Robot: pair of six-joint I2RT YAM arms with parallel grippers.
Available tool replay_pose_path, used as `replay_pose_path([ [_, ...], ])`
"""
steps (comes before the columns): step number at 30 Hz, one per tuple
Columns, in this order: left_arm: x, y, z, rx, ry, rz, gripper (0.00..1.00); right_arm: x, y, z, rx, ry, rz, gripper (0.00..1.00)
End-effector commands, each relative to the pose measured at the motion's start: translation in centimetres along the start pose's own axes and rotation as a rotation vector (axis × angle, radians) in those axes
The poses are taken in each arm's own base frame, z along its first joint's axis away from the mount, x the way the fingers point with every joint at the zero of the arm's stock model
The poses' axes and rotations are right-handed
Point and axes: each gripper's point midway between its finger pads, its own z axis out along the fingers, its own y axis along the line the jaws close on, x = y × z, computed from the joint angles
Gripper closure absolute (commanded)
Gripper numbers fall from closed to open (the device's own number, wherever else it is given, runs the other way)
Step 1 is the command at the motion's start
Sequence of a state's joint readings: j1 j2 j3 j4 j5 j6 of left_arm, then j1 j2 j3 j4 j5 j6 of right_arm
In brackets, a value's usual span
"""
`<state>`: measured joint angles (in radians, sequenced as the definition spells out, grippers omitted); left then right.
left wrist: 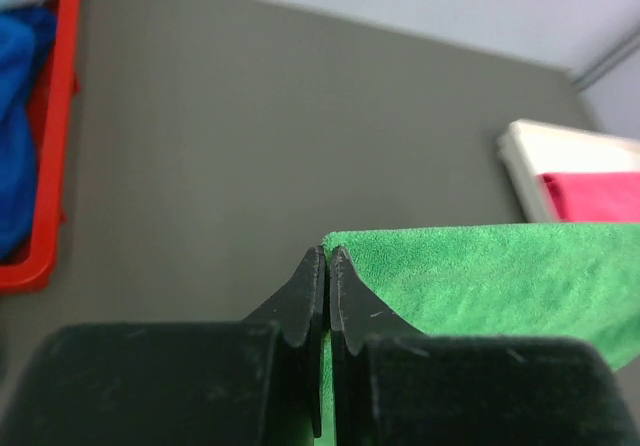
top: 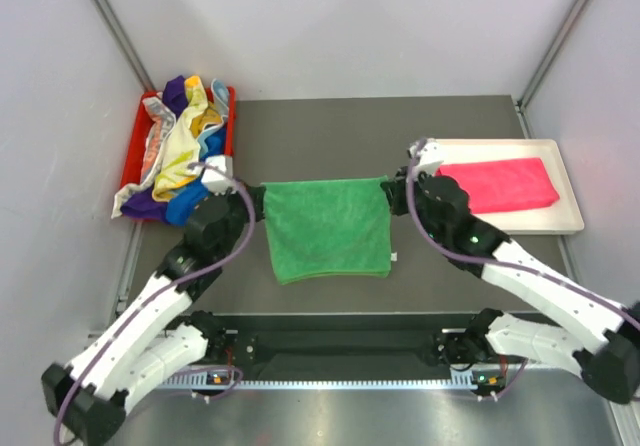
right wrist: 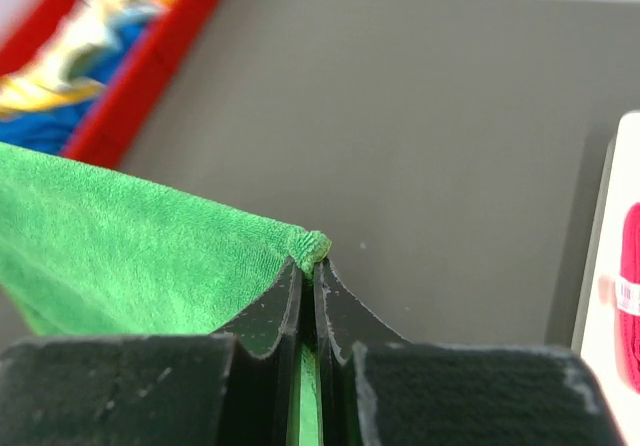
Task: Fold and stack the towels
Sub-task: Fold the towel
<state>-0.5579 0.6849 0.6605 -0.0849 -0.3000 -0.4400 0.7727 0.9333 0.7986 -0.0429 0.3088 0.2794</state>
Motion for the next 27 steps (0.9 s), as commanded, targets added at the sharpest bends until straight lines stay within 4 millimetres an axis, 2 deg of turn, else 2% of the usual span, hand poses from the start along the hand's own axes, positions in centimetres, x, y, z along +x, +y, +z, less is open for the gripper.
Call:
replay_pose_path([
  [1,-0.6,1.1,3.7,-0.123,-0.017,0.003,1.0,-0.1,-1.7,3.2,0.071,0.023,-0.016,1.0],
  [2,0.4,1.6,5.9,-0.14,0.015,0.006,1.0,-1.0,-2.8,4.3,0.093,-0.002,-0.003,1.0],
  [3,0.5,1.7,7.0,-0.145,0.022,-0.002,1.0,0.5,-3.1,5.9,0.079,0.046,-0.007,1.0],
  [4,0.0,1.8,8.3,-0.149,0.018,-0.011,1.0,0.9,-3.8,7.0,0.085,0.062,0.0,1.0],
  [5,1.7,3.6,10.4,-0.2,0.063,-0.016,1.0,0.2,-5.2,8.1,0.109,0.054,0.013,1.0],
  [6,1.8,3.5,11.7,-0.175,0.066,-0.032,1.0,1.9,-5.6,10.0,0.097,0.095,0.013,1.0],
  [7,1.5,3.7,13.0,-0.185,0.059,-0.043,1.0,2.3,-6.2,11.0,0.1,0.105,0.015,1.0],
  [8,3.4,5.6,14.9,-0.232,0.103,-0.041,1.0,2.6,-7.6,12.0,0.122,0.113,0.021,1.0],
  [9,2.7,5.6,16.3,-0.227,0.086,-0.051,1.0,3.7,-8.0,13.9,0.108,0.148,0.029,1.0],
  [10,3.2,6.0,17.3,-0.231,0.095,-0.051,1.0,4.2,-8.6,14.9,0.109,0.159,0.034,1.0],
  [11,5.2,7.5,18.8,-0.267,0.137,-0.047,1.0,5.2,-9.9,16.7,0.123,0.184,0.045,1.0],
  [12,4.4,7.4,20.1,-0.262,0.12,-0.052,1.0,5.6,-10.0,17.6,0.109,0.195,0.052,1.0],
  [13,4.9,7.6,21.0,-0.255,0.134,-0.054,1.0,5.9,-10.7,18.4,0.121,0.2,0.057,1.0],
  [14,6.6,9.0,22.2,-0.279,0.17,-0.046,1.0,6.7,-11.3,19.9,0.115,0.222,0.064,1.0],
  [15,5.9,8.8,23.3,-0.27,0.158,-0.049,1.0,7.1,-11.7,20.7,0.117,0.229,0.066,1.0],
  [16,6.2,9.0,24.0,-0.266,0.165,-0.045,1.0,7.4,-12.1,21.3,0.119,0.238,0.07,1.0],
  [17,7.6,9.8,24.8,-0.278,0.19,-0.037,1.0,6.5,-12.6,22.2,0.121,0.22,0.074,0.98],
  [18,7.1,9.8,25.6,-0.274,0.176,-0.038,0.99,8.0,-13.4,23.1,0.129,0.25,0.079,0.94],
  [19,7.3,10.0,26.2,-0.273,0.179,-0.034,0.94,8.1,-13.7,23.6,0.133,0.253,0.081,0.9],
  [20,8.6,10.8,26.8,-0.284,0.205,-0.038,0.89,7.5,-14.3,24.2,0.138,0.244,0.085,0.84],
  [21,8.2,10.7,27.5,-0.278,0.193,-0.039,0.83,8.5,-14.8,24.7,0.142,0.264,0.089,0.73],
  [22,8.3,10.9,27.8,-0.281,0.194,-0.042,0.67,8.6,-15.1,25.0,0.145,0.264,0.087,0.66],
  [23,8.8,11.2,28.2,-0.284,0.198,-0.04,0.62,8.7,-15.5,25.4,0.154,0.271,0.088,0.58],
  [24,8.3,11.2,28.7,-0.283,0.185,-0.036,0.58,8.6,-15.7,25.5,0.16,0.271,0.087,0.47],
  [25,8.2,11.3,28.9,-0.287,0.184,-0.028,0.5,8.3,-16.0,25.6,0.165,0.268,0.085,0.41],
  [27,7.5,11.4,29.0,-0.296,0.174,-0.019,0.46,7.9,-16.5,25.4,0.191,0.272,0.089,0.37],
])
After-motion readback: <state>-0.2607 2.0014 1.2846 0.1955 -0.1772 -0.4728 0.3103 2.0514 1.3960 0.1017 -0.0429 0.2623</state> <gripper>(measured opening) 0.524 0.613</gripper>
